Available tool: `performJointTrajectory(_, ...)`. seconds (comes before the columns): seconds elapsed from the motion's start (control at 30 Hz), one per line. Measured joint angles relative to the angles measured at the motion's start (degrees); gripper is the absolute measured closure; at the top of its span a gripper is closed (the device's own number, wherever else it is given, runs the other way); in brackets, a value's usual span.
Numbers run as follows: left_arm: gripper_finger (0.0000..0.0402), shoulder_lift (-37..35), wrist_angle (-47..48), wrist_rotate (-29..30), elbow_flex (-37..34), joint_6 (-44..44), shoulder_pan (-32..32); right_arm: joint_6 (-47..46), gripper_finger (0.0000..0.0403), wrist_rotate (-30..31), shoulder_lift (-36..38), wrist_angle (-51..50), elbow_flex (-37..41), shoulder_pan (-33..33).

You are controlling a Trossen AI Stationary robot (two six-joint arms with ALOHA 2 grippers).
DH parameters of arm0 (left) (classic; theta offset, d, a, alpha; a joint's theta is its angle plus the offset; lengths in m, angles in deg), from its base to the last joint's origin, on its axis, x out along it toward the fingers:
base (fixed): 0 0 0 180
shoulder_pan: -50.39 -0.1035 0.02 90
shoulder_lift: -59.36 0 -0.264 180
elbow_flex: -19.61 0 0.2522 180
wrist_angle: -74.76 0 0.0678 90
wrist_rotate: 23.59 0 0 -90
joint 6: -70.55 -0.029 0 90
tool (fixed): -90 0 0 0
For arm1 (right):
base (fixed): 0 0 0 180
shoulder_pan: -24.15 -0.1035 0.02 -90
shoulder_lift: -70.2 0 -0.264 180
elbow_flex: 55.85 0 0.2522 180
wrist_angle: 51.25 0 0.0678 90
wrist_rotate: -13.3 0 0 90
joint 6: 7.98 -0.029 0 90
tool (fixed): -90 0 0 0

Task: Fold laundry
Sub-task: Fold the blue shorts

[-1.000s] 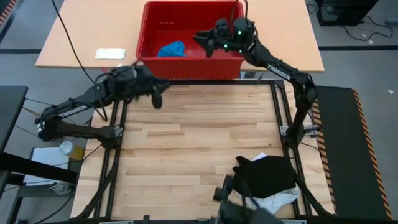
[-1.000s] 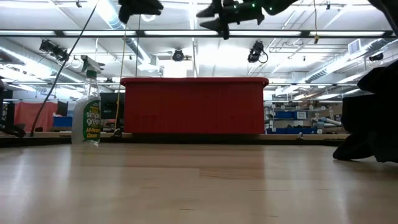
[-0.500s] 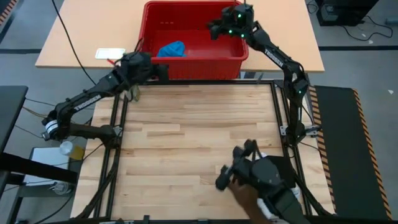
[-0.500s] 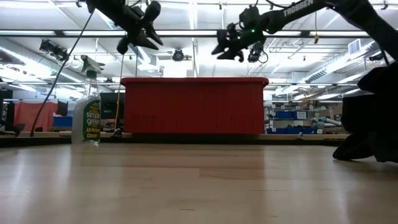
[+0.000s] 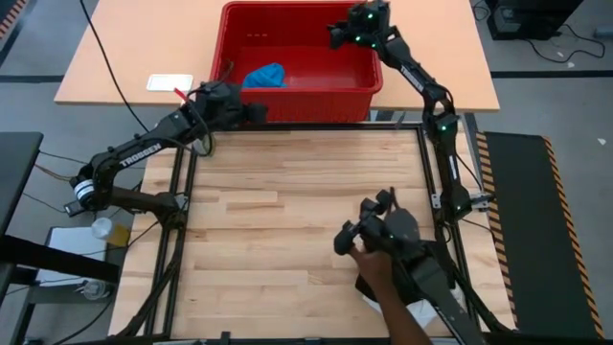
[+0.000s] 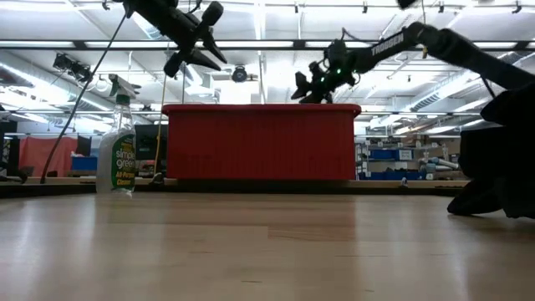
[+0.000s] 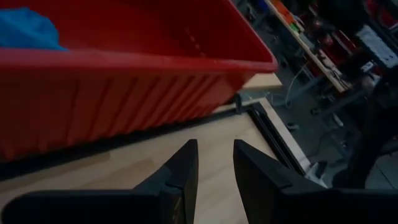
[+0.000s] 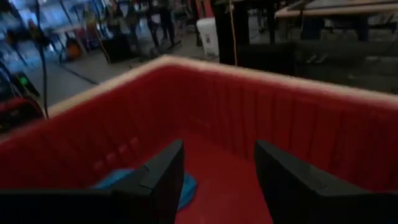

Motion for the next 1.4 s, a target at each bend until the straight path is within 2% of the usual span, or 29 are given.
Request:
performJointTrajectory(0.13,0.0299,0.0,0.2,0.2,0.1,0.8,0.2,1.9,0.0204,-0.8,-3.9,-1.8,-0.2,-0.4)
performJointTrajectory(0.3,0.0299,0.5,4.5,3.8,4.5,-0.1,-0.3,1.7,0.0204,-1.1,-6.6,-1.7,-0.4,-0.3)
performJointTrajectory(0.5,0.0299,4.3,6.5,4.7,8.6,-4.4,-6.3,0.5,0.0204,0.9,-9.8,-3.3,-0.2,-0.3)
performJointTrajectory(0.57,0.0299,6.3,7.2,4.0,9.2,-4.3,-8.7,0.6,0.0204,0.6,-10.0,-4.1,-0.2,-0.4)
performJointTrajectory(0.67,0.0299,10.4,7.7,0.0,10.2,-4.4,-11.5,0.5,0.0204,0.2,-10.5,-7.8,-0.4,-0.7)
performJointTrajectory(0.73,0.0299,13.5,7.4,-1.5,11.8,-5.2,-12.7,0.3,0.0204,-2.5,-10.5,-10.4,-0.4,-0.9)
performJointTrajectory(0.93,0.0299,24.5,9.6,-0.3,24.2,-11.5,-14.1,-4.3,0.0204,-7.8,-10.6,-19.9,-0.2,-2.8)
performJointTrajectory(1.1,0.0291,33.6,17.2,0.8,37.1,-18.1,-15.8,-5.9,0.0204,-8.8,-10.5,-23.8,-0.2,-5.7)
performJointTrajectory(1.2,0.0269,38.3,17.3,0.8,43.2,-19.6,-16.5,-8.8,0.0204,-9.7,-10.5,-24.3,-0.3,-6.9)
performJointTrajectory(1.4,0.0223,47.2,16.3,-1.9,53.1,-23.6,-17.7,-10.1,0.0204,-17.1,-10.5,-28.3,-0.3,-10.4)
